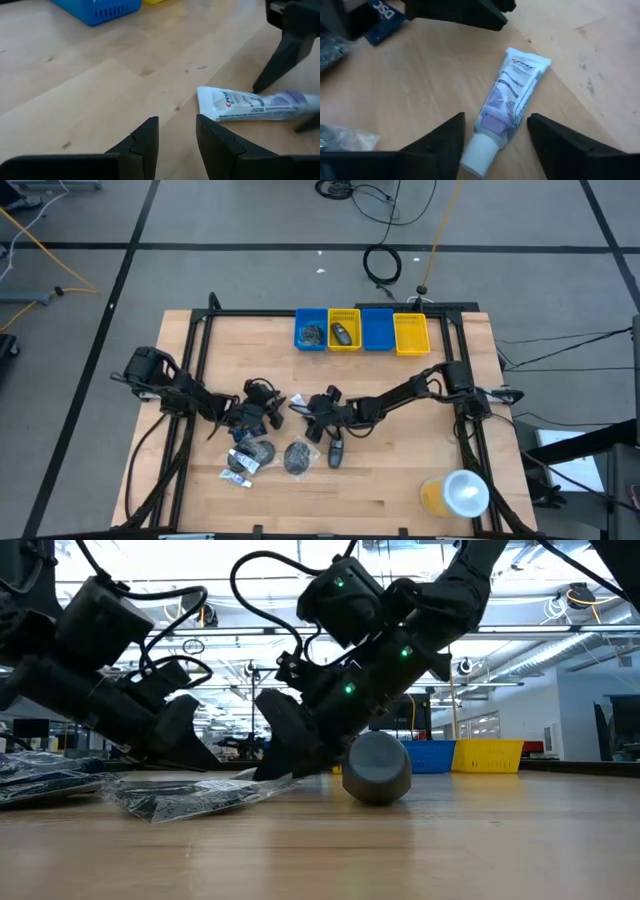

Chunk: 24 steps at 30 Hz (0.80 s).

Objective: Pick & Place Travel size toiletries
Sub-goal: Put the white toothpaste into the right blue bin

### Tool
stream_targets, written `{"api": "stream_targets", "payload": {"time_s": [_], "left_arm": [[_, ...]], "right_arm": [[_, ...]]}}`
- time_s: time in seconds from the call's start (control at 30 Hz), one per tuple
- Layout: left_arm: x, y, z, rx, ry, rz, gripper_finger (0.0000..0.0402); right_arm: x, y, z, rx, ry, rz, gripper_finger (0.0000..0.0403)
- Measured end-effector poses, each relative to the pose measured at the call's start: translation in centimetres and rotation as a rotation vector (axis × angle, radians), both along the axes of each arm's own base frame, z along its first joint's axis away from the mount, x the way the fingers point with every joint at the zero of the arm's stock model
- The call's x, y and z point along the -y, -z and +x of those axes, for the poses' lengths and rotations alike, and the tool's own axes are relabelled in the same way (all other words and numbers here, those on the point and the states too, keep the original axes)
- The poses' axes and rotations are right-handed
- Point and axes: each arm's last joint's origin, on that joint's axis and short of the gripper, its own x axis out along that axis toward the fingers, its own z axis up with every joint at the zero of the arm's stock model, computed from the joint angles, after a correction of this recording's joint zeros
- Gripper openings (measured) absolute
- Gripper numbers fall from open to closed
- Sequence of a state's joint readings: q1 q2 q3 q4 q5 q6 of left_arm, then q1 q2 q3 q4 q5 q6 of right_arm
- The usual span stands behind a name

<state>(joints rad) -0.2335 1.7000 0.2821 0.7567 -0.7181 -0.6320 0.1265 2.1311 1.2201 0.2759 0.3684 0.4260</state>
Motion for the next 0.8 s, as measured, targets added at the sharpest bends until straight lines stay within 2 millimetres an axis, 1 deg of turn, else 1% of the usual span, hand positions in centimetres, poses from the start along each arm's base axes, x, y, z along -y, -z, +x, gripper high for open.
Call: {"api": "stream_targets", "payload": {"time_s": [0.2,0.27,0.33,0.4,0.5,0.57,0.63,0.7,0.77,0.8], "left_arm": [[0.0,0.0,0.0,0.001,0.001,0.001,0.0127],[0.0,0.0,0.0,-0.001,0.002,0.003,0.0127],[0.0,0.0,0.0,-0.001,0.002,0.003,0.0127],[0.0,0.0,0.0,-0.001,0.002,0.003,0.0127],[0.0,0.0,0.0,-0.002,0.002,0.003,0.0127],[0.0,0.0,0.0,-0.004,0.002,0.003,0.0127],[0.0,0.0,0.0,-0.004,0.001,0.004,0.0127],[0.0,0.0,0.0,-0.004,-0.001,0.005,0.0127],[0.0,0.0,0.0,-0.003,-0.005,0.008,0.0127],[0.0,0.0,0.0,-0.003,-0.005,0.008,0.0127]], "right_arm": [[0.1,0.1,-0.1,-0.03,-0.02,-0.043,0.0098],[0.2,-0.5,-0.4,-0.049,-0.026,-0.055,0.0072],[0.2,-1.5,-0.9,-0.088,-0.02,-0.086,0.0055],[0.3,-3.0,-1.5,-0.106,-0.006,-0.105,0.0051],[0.8,-6.7,-2.9,-0.117,0.057,-0.165,0.0059],[1.7,-9.2,-4.1,-0.123,0.129,-0.22,0.0069],[3.1,-11.3,-5.4,-0.13,0.207,-0.253,0.0073],[5.1,-13.3,-6.6,-0.122,0.277,-0.236,0.0071],[7.3,-14.5,-8.0,-0.159,0.349,-0.223,0.0064],[8.5,-14.7,-8.7,-0.188,0.391,-0.22,0.0061]]}}
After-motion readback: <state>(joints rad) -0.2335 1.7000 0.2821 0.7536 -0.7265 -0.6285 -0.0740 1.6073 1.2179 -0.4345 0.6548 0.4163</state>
